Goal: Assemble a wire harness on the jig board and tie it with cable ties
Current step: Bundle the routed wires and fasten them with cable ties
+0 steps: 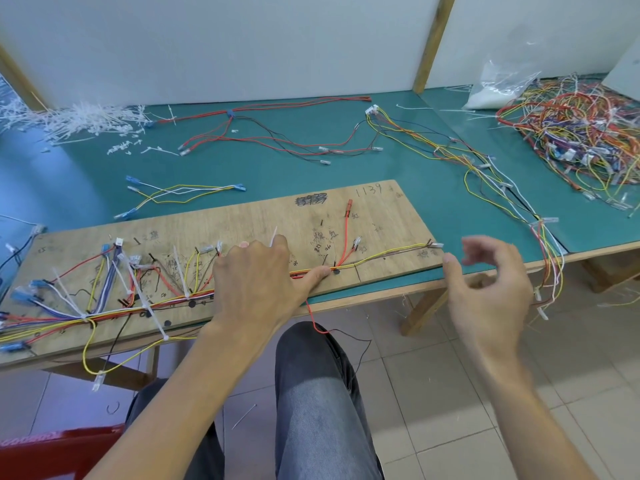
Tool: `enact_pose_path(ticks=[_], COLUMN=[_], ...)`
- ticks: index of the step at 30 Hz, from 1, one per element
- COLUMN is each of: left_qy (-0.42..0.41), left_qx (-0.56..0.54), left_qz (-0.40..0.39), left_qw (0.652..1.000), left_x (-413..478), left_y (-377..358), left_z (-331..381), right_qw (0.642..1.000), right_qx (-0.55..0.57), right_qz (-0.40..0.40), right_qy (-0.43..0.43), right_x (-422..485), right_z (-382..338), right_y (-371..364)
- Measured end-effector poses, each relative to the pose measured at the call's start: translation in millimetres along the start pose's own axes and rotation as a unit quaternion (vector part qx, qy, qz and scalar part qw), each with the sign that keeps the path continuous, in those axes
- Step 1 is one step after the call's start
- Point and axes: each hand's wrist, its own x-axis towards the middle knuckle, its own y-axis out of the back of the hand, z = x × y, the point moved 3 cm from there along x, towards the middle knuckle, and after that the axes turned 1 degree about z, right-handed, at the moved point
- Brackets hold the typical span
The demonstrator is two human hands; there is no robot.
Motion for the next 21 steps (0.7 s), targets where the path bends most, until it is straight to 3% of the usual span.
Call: enact_pose_path(ticks=[2, 6, 8, 17, 21], left_qy=[0.002, 0.006, 0.005, 0.001, 0.002], left_qx=[0.003, 0.004, 0.001, -0.003, -0.017], left_qz=[0.003, 0.006, 0.004, 0.006, 0.007], left_qw=[1.000, 1.000, 1.000, 1.000, 1.000], left_x=[0.4, 0.9, 0.7, 1.1, 1.0], left_y=[0.1, 2.4, 3.6, 5.5, 5.7], left_z=[0.6, 1.5, 1.5, 1.0, 0.8], right_qw=[0.998, 0.958, 0.932, 0.923, 0.939], right_qx=[0.046, -0.010, -0.029, -0.118, -0.049], right_qz=[-0.025, -0.283, -0.355, -0.367, -0.339], right_qy=[0.022, -0.037, -0.059, 0.017, 0.011], right_x=[-42.6, -125.1, -143.7, -132.1, -118.5], right_z=[-13.1, -4.9, 4.5, 19.9, 18.3], right_y=[-6.6, -55.2, -76.3, -102.1, -75.3])
